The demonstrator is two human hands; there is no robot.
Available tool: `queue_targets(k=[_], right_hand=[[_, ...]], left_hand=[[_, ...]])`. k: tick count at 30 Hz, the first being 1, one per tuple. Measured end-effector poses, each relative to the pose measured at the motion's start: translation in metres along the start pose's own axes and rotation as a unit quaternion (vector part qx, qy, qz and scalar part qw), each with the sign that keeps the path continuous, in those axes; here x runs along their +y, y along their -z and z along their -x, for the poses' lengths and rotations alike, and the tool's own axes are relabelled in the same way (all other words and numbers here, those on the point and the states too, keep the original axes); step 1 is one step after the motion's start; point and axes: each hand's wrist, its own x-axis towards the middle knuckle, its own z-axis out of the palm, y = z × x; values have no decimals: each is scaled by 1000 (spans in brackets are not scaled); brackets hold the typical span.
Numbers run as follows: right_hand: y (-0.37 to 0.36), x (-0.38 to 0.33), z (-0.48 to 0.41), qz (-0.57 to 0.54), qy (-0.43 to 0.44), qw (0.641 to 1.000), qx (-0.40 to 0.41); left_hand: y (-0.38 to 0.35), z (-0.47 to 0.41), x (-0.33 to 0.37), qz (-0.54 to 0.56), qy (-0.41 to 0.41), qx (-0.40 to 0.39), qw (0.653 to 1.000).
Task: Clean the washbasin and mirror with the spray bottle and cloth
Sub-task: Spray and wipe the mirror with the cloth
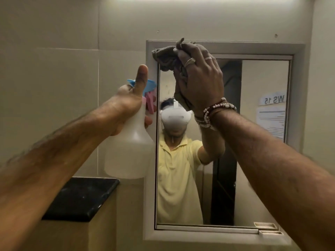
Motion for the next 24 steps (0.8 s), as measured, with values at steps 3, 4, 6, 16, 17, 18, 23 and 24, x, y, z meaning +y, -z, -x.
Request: queue_targets(k=[3, 4, 6, 16, 17, 18, 23, 24], right_hand=[[2, -2, 6, -9, 31, 999, -22], [4, -4, 11, -13, 54, 998, -36], [9, -10, 25, -26, 105, 991, -74], [46, -55, 165, -95, 254, 948, -169], [49, -58, 181, -97, 265, 942, -181], [53, -61, 197, -98, 280, 936, -189], [78, -76, 262, -122, 363, 899, -212], [81, -79, 270, -129, 370, 894, -216]], left_hand=[[1, 5, -11, 24, 3, -2, 1000], [1, 9, -15, 30, 6, 0, 1000], [1, 17, -23, 44, 16, 1, 999], [14, 54, -55, 74, 50, -4, 996], [14, 57, -56, 70, 50, -5, 996], [14, 59, -56, 67, 53, -6, 996], [13, 71, -56, 58, 65, -5, 996], [13, 74, -55, 58, 62, -7, 996]])
